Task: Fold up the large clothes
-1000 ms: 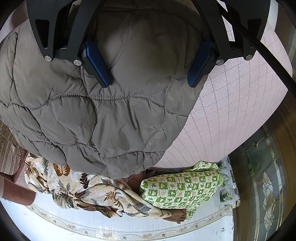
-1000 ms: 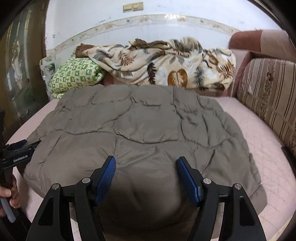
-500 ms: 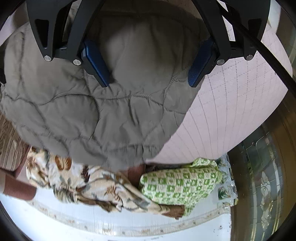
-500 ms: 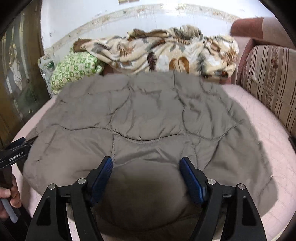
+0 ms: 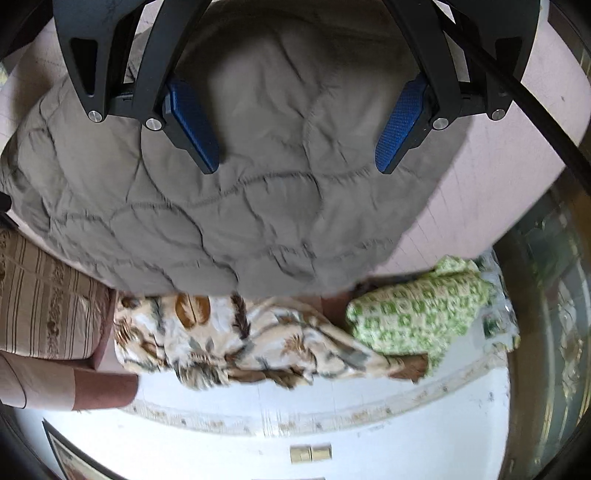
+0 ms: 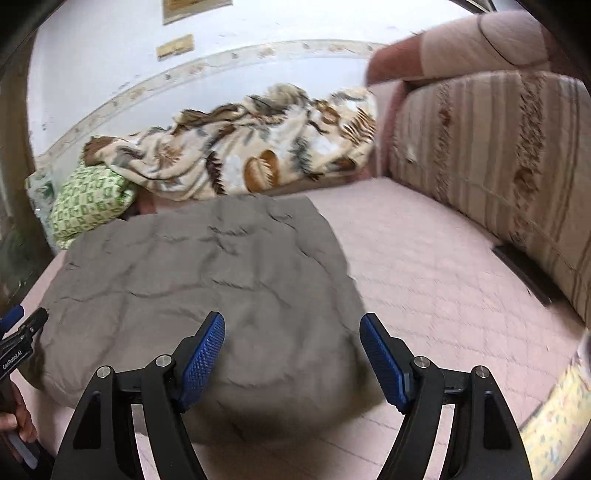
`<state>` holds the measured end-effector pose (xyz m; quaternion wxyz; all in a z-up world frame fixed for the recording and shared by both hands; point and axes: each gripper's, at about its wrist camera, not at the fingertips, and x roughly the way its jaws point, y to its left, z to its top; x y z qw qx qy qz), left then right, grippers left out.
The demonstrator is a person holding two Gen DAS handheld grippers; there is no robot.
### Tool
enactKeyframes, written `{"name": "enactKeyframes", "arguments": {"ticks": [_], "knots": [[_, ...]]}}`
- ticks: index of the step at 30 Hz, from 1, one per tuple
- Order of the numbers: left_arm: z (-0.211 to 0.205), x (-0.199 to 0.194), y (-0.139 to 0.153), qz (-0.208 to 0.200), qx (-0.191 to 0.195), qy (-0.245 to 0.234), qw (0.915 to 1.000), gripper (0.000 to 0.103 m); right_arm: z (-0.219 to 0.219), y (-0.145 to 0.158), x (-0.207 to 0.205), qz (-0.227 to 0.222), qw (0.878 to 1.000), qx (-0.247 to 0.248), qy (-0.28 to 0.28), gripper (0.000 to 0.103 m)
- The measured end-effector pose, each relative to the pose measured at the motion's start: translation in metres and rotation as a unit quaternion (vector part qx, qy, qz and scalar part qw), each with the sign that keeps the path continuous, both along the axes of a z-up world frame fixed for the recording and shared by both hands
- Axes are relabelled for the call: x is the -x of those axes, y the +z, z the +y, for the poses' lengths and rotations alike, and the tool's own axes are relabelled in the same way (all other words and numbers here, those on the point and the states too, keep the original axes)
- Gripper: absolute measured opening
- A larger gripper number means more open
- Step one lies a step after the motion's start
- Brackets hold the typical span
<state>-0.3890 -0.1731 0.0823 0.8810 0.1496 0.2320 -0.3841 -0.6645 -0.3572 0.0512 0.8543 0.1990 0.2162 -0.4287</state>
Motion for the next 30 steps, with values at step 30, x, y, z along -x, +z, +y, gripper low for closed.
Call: {"name": "enactKeyframes", "arguments": {"ticks": [30], "knots": [[-0.005, -0.012, -0.005, 0.025, 0.009, 0.006, 0.9996, 0.09, -0.018, 0.006, 0.032, -0.058, 0.997, -0.014, -0.052, 0.089]]}}
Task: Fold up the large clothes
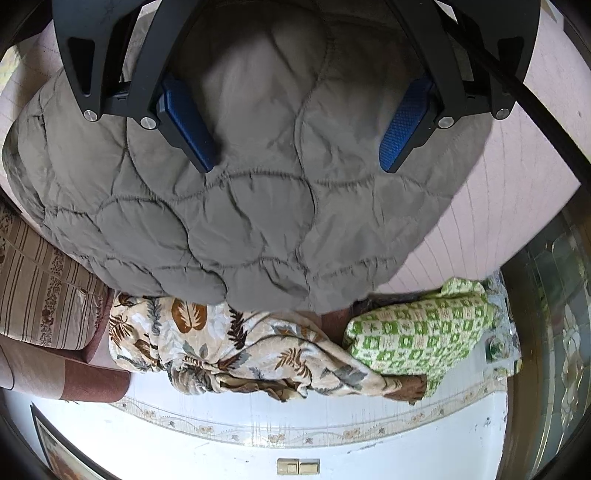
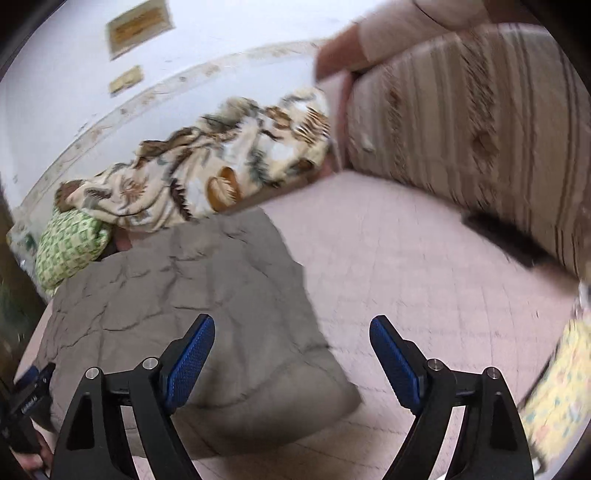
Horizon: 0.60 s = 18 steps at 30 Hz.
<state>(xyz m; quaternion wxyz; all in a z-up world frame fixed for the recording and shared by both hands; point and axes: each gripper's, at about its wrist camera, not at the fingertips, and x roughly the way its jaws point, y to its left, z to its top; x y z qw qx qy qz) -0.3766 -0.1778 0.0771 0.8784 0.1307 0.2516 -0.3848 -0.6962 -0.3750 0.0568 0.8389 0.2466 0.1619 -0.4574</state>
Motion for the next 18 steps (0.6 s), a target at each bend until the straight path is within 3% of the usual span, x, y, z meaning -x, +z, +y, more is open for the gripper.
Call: {"name": "enactKeyframes", "arguments": {"ticks": [6, 12, 15, 18], "knots": [[-0.026, -0.029, 0.027, 0.013, -0.006, -0.002, 0.9999, 0.09, 0.005, 0.021, -0.063, 0.018, 0.996, 0.029, 0.08, 0.089], [-0.07, -0.072, 0.032, 0.059, -0.059, -0.007, 0.9965, 0.09, -0.01, 0.032, -0.138, 0.051, 0.987, 0.033, 0.147, 0.089], [-0.086, -0.092, 0.024, 0.083, -0.082, 0.006, 0.9932, 0.09, -0.028, 0.023, -0.165, 0.069, 0.984, 0.006, 0.162, 0.089], [-0.088, -0.106, 0.007, 0.113, -0.082, 0.011, 0.9902, 0.09, -0.045, 0.005, -0.177, 0.08, 0.984, -0.032, 0.158, 0.089]]}}
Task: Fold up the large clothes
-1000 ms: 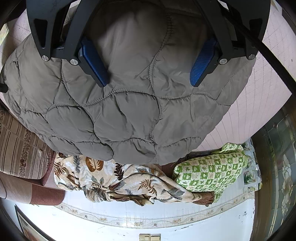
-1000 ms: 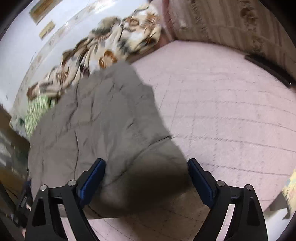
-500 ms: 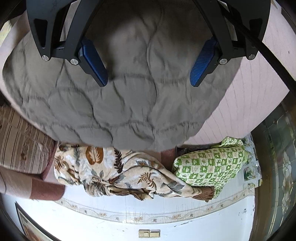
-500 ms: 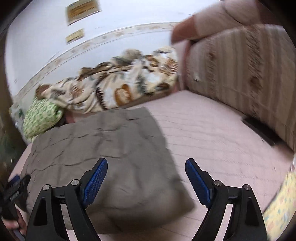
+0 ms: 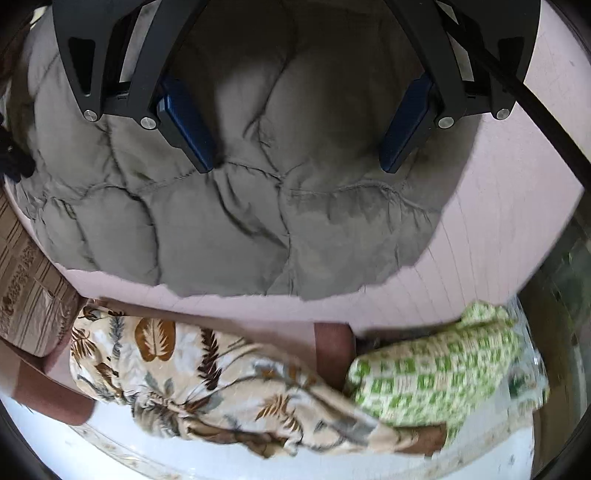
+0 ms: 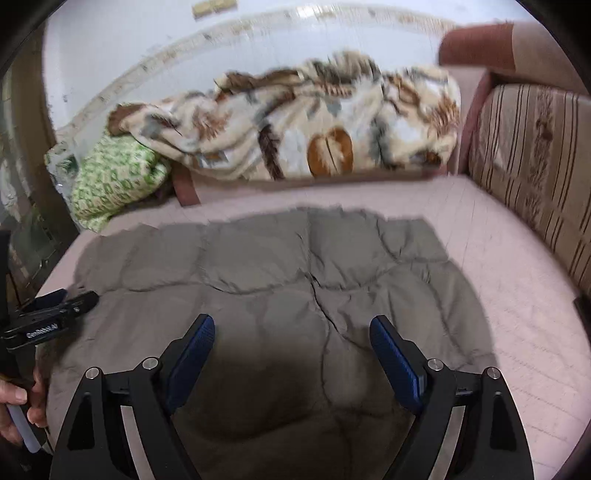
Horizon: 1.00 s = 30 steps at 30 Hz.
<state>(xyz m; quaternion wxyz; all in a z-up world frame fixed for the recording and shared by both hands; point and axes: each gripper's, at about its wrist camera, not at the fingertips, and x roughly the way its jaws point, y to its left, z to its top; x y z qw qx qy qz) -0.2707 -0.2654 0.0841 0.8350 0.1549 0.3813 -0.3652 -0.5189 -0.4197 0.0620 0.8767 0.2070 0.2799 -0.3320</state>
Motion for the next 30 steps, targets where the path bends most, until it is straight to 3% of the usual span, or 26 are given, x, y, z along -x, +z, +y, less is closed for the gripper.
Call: {"name": "enactKeyframes", "arguments": {"ticks": [5, 12, 30], "knots": [[0.0, -0.003, -0.013, 0.018, 0.007, -0.008, 0.9998, 0.092, -0.018, -0.027, -0.003, 0.006, 0.998, -0.058, 0.003, 0.091], [-0.004, -0.004, -0.019, 0.022, 0.002, -0.011, 0.9997, 0.093, -0.016, -0.036, -0.019, 0.052, 0.998, -0.042, 0.005, 0.093], [-0.004, -0.003, -0.021, 0.021, 0.004, -0.009, 0.9997, 0.094, -0.014, -0.036, -0.019, 0.057, 0.998, -0.031, 0.001, 0.094]]}}
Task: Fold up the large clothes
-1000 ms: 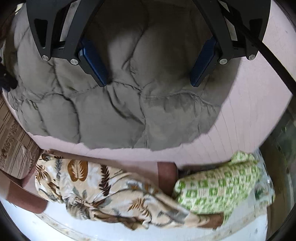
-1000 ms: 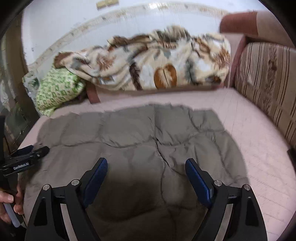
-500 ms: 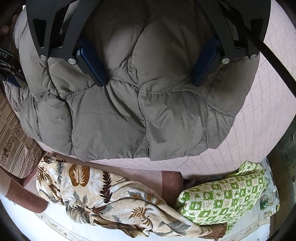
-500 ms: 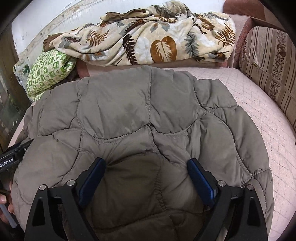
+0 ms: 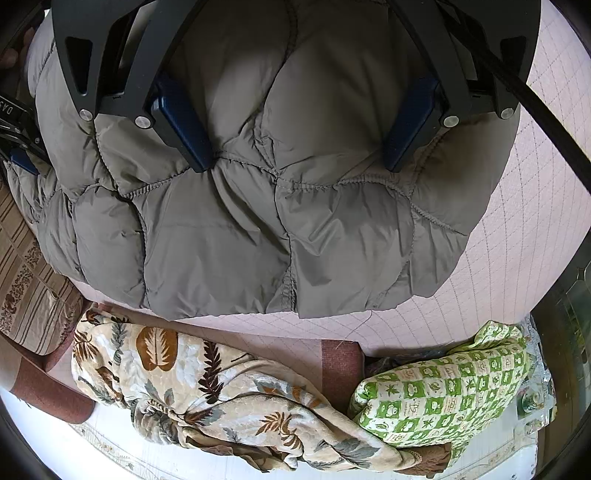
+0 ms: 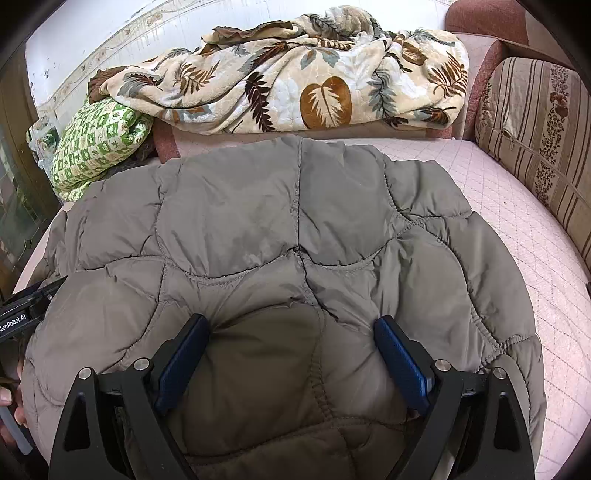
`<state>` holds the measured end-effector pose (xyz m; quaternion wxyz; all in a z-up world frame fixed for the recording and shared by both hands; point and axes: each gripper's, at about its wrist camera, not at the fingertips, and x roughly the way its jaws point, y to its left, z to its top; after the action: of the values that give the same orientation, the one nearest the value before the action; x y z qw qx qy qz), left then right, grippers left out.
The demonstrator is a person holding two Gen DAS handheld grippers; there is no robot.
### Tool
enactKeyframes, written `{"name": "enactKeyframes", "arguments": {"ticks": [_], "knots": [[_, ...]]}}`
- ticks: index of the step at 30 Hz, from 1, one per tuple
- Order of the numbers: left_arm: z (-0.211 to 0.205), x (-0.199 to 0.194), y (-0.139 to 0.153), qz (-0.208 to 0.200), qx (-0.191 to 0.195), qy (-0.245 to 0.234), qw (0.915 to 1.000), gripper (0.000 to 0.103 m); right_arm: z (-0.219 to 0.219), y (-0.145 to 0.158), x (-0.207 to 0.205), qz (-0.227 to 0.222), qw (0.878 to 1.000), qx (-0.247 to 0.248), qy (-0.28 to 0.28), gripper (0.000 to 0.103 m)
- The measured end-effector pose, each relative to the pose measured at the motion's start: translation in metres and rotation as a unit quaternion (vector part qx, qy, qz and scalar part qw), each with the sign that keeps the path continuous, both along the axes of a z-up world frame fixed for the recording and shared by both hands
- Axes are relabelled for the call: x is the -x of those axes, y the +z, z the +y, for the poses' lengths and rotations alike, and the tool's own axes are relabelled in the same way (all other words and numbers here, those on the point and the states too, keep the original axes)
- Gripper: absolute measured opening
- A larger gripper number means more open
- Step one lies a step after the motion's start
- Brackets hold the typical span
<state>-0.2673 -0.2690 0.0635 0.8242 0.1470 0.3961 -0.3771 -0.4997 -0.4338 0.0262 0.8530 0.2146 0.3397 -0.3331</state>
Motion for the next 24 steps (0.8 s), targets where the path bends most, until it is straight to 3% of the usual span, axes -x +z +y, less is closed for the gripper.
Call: {"name": "enactKeyframes", "arguments": {"ticks": [24], "knots": [[0.0005, -0.0011, -0.0011, 0.001, -0.001, 0.001, 1.0, 0.094, -0.0029, -0.0002, -0.0074, 0.01, 1.0, 0.006, 0.002, 0.096]]}}
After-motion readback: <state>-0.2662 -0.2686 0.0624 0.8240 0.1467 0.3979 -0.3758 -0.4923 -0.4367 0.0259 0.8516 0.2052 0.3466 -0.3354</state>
